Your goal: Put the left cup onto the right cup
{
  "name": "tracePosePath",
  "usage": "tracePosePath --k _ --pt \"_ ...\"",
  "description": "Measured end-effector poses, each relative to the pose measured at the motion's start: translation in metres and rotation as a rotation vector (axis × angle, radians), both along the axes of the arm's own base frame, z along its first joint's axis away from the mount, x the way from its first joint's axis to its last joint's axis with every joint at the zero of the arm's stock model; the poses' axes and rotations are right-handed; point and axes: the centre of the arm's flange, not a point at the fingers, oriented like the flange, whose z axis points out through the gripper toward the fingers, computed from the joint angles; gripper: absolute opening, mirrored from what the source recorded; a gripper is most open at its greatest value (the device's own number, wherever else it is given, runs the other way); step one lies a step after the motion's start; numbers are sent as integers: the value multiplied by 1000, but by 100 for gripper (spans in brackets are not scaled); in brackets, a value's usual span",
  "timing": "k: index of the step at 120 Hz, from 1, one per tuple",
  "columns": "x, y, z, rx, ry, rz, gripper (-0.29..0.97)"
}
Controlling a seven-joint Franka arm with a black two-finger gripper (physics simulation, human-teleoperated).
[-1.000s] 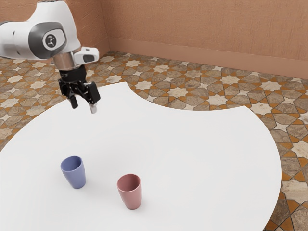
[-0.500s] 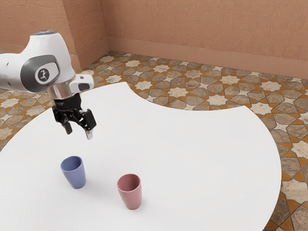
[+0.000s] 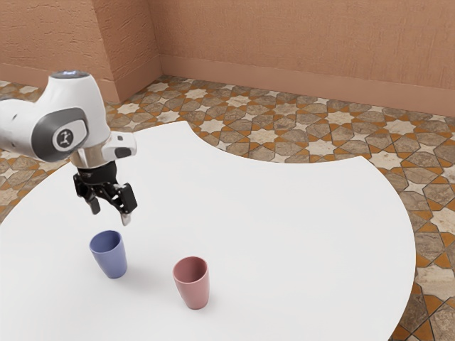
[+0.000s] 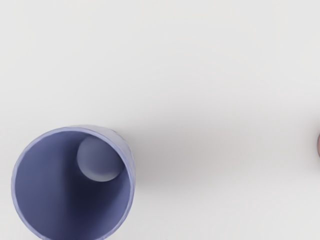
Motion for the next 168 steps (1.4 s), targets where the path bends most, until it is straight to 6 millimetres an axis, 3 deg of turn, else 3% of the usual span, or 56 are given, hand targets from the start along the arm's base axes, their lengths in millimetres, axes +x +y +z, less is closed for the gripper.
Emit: tracePosePath --k 43,168 --pt "0 7 -32 7 19 14 44" --pt "3 17 -99 21 9 37 40"
